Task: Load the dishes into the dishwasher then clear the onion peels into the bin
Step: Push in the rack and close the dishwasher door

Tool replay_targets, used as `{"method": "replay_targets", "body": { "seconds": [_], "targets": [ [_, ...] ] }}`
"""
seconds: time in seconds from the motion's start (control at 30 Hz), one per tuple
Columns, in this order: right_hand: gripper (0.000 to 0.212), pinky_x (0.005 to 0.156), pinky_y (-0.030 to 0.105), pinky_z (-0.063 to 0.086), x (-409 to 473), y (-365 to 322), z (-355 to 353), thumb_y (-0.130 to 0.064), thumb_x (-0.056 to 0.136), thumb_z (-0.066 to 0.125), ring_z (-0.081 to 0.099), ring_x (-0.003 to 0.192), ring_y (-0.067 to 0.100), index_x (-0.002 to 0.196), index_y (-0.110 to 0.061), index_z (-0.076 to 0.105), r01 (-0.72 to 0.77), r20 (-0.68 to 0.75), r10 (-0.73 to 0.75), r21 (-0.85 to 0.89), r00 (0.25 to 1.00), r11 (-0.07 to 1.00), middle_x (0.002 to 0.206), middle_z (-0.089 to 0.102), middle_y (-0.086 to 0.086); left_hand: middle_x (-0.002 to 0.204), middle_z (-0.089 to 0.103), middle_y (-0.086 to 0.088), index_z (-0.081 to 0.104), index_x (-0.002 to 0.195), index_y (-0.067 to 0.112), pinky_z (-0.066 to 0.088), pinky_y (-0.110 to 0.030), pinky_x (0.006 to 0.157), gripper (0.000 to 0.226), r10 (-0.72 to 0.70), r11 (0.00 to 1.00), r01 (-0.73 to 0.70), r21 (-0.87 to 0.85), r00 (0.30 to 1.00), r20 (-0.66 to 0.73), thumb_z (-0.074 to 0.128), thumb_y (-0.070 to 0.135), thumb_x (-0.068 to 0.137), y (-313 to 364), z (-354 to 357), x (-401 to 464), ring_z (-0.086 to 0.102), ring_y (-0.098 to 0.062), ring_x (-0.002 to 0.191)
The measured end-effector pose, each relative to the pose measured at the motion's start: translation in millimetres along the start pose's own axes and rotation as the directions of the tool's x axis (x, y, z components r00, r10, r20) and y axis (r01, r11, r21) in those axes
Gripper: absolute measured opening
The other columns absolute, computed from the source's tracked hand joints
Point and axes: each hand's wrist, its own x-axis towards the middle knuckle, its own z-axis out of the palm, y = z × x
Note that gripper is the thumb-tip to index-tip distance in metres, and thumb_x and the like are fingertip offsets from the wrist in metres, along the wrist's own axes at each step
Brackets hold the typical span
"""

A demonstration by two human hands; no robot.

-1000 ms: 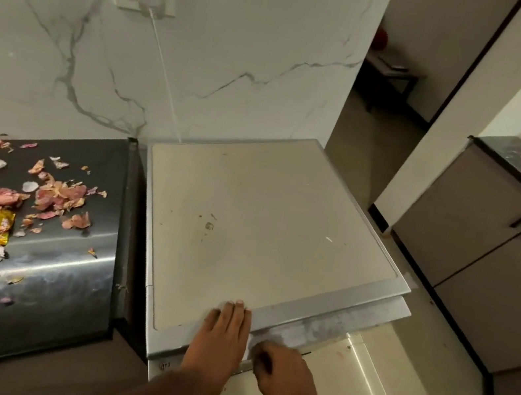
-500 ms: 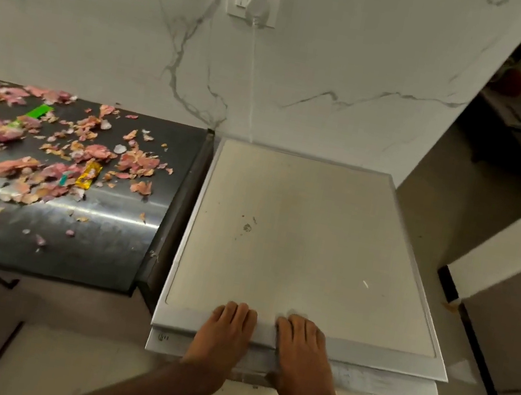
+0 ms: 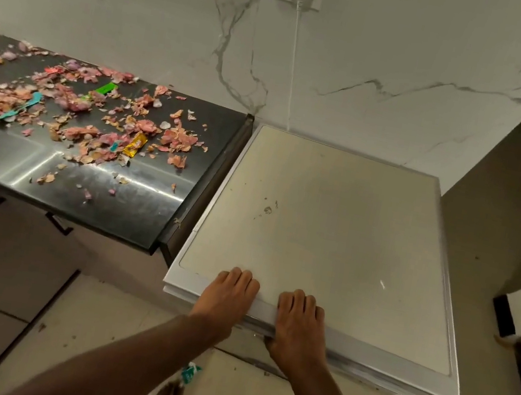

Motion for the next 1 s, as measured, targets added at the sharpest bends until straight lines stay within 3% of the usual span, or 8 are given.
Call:
{"method": "replay_targets", "body": {
  "seconds": [0.13,0.27,0.43,0.7,1.0],
  "targets": [
    [0.079,0.079,0.043,0.045,3.3,-1.2,-4.4,-0.056,0.060,0.088,0.046,0.092,0.028,0.116,-0.014,0.051,0.045,0.034,-0.042,-0.072,0.999,0.996,0.109,0.050,0.011,0.138,0.041,-0.008,0.036,0.138,0.016,0.037,-0.042,0.112,0.074,0.047,0.999,-0.047,0.004,0.999,-0.017,0.081,0.027,0.080,-2.8,7.0,2.1,0.041,-0.027,0.125],
    [0.070,0.082,0.043,0.044,6.5,-4.8,-6.6,-0.052,0.072,0.081,0.044,0.093,0.029,0.119,-0.012,0.046,0.047,0.008,-0.046,-0.088,0.999,0.995,0.111,0.046,0.012,0.135,0.042,-0.005,0.037,0.137,0.018,0.038,-0.039,0.110,0.071,0.077,0.996,-0.079,-0.038,0.996,-0.035,0.080,0.028,0.082,-7.3,10.3,5.7,0.042,-0.024,0.121],
    [0.076,0.072,0.042,0.046,9.8,1.3,-1.9,-0.056,0.061,0.086,0.044,0.083,0.028,0.111,-0.012,0.050,0.062,0.012,-0.061,-0.101,0.998,0.993,0.102,0.048,0.013,0.128,0.046,-0.002,0.041,0.131,0.020,0.043,-0.036,0.103,0.067,0.067,0.991,-0.072,-0.113,0.996,-0.054,0.082,0.027,0.078,-8.4,18.0,7.4,0.044,-0.021,0.114],
    [0.066,0.069,0.041,0.048,8.5,-0.8,1.5,-0.047,0.063,0.086,0.046,0.080,0.028,0.110,-0.015,0.052,0.052,0.006,-0.051,-0.068,0.999,0.996,0.102,0.050,0.011,0.122,0.046,-0.002,0.042,0.127,0.019,0.042,-0.035,0.095,0.061,0.093,0.984,-0.101,-0.148,0.994,-0.065,0.077,0.019,0.077,-11.4,30.0,9.0,0.043,-0.021,0.106],
    [0.069,0.071,0.039,0.050,7.9,-6.6,-3.0,-0.044,0.056,0.087,0.046,0.081,0.026,0.109,-0.016,0.054,-0.008,0.028,0.009,-0.045,1.000,0.999,0.102,0.050,0.008,0.125,0.045,-0.005,0.041,0.132,0.015,0.041,-0.036,0.101,0.065,0.085,0.985,-0.093,-0.146,0.995,-0.057,0.079,0.016,0.079,-11.8,24.0,9.8,0.043,-0.022,0.110]
  ]
}}
